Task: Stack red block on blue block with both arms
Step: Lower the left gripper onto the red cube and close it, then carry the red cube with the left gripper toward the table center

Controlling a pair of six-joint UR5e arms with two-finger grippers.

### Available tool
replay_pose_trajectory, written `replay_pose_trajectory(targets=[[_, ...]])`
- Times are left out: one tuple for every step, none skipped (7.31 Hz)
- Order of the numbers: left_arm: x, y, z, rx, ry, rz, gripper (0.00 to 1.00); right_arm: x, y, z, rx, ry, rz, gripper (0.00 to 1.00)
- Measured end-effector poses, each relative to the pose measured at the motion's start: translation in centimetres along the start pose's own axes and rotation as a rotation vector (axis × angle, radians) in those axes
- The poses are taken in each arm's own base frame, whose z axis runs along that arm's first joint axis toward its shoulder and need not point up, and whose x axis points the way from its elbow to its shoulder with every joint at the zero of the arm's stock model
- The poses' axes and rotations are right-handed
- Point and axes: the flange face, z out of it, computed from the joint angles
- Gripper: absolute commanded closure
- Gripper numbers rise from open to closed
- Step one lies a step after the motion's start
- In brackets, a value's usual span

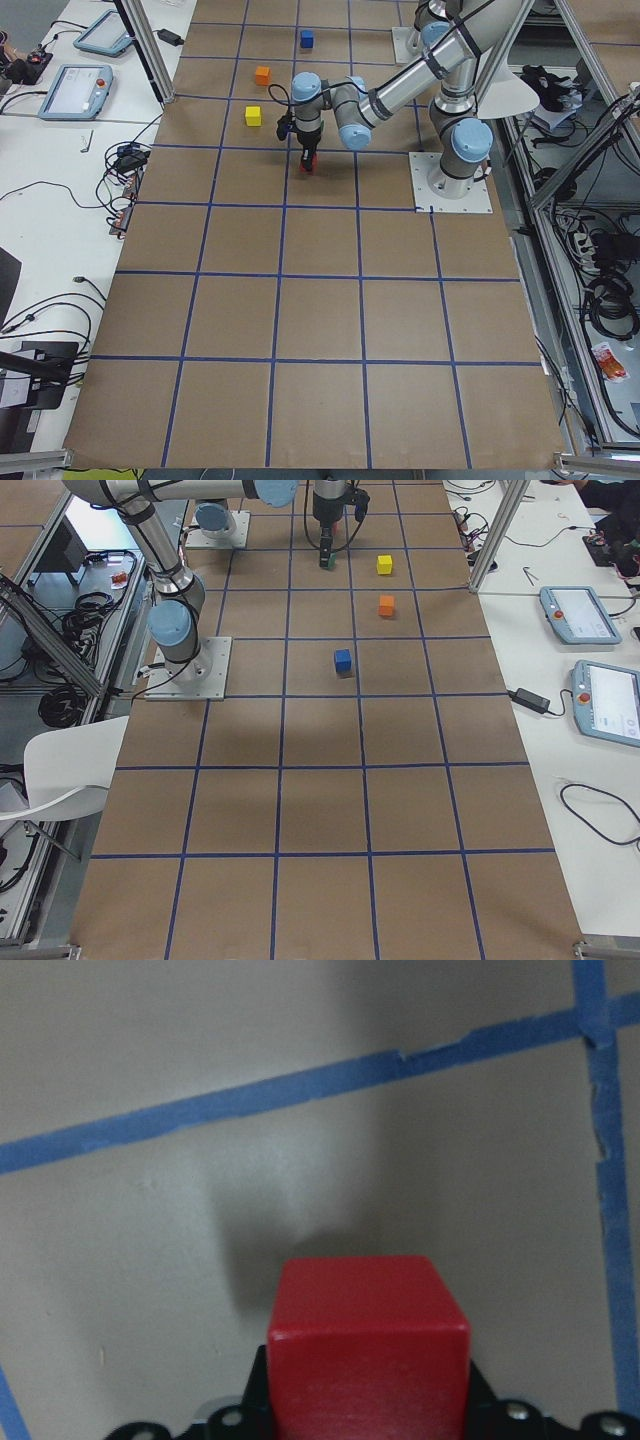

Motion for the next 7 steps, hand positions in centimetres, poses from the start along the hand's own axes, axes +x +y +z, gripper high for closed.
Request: replay_pose_trajectory(targets=[[1.9, -0.9, -1.7, 0.024, 0.031, -0.034, 1.00, 0.0, 0.0, 0.0, -0.002, -0.001, 0.000, 0.00], [4.5, -1.9, -3.3, 0.044, 0.050, -0.058, 1.00, 0.1, 0.1, 0.1, -0.005, -0.001, 0.001, 0.00], [7.9, -3.3, -5.1, 0.062, 0.060, -0.085, 1.00, 0.1, 0.1, 0.2, -0.008, 0.000, 0.002, 0.00], [11.4, -4.8, -6.8, 0.069, 0.070, -0.125, 1.00, 0.2, 0.1, 0.2, -0.010, 0.000, 0.003, 0.00], [14.8, -6.4, -7.9, 0.070, 0.092, -0.174, 1.00, 0.3, 0.1, 0.2, -0.009, 0.004, 0.003, 0.00], [18.2, -7.6, -8.0, 0.062, 0.122, -0.225, 1.00, 0.3, 0.1, 0.2, -0.009, 0.013, 0.003, 0.00], [21.4, -8.4, -7.2, 0.045, 0.138, -0.251, 1.00, 0.4, 0.1, 0.3, -0.008, 0.022, -0.002, 0.00]])
